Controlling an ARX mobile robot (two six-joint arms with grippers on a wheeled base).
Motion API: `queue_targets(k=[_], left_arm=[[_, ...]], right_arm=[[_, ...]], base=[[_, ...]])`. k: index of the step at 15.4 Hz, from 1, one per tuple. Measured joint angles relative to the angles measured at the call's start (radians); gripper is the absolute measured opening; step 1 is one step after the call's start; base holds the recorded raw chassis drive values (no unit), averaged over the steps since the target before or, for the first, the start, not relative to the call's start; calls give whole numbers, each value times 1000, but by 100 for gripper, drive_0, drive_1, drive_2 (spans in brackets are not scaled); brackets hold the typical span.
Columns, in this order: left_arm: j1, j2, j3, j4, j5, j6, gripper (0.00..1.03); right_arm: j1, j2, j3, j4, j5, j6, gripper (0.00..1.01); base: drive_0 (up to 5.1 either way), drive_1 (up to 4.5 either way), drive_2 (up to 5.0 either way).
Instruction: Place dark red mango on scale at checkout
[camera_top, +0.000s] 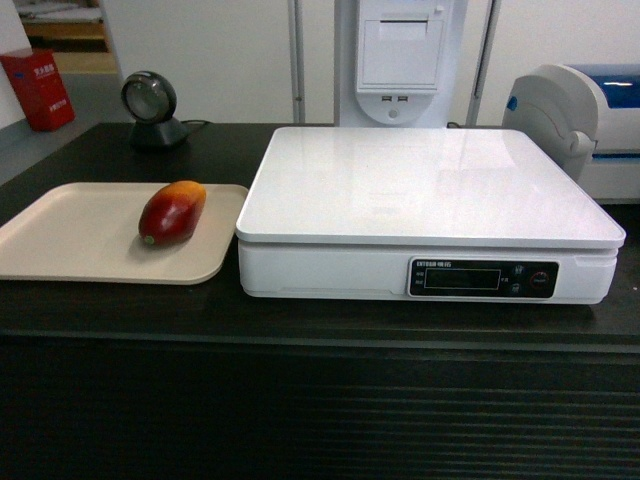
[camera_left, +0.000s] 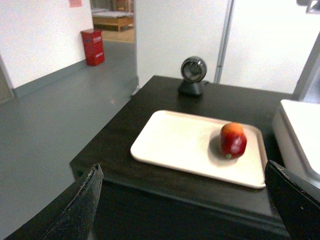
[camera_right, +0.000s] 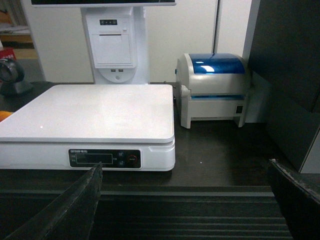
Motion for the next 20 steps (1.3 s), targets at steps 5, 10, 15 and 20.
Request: queue_targets(k=[5,10,15,20], left_arm=[[247,767,212,621,422,36,98],[171,1497,741,510,588,85,98],[128,1872,1228,238,632,159,98],[105,1990,1459,45,631,159,98]], right_arm=[[0,0,0,1,1,0,98],[0,0,0,0,1,0,98],[0,0,0,0,1,0,98],[0,0,0,0,1,0,98]], base=[[0,0,0],[0,0,0],[0,0,0],[0,0,0]])
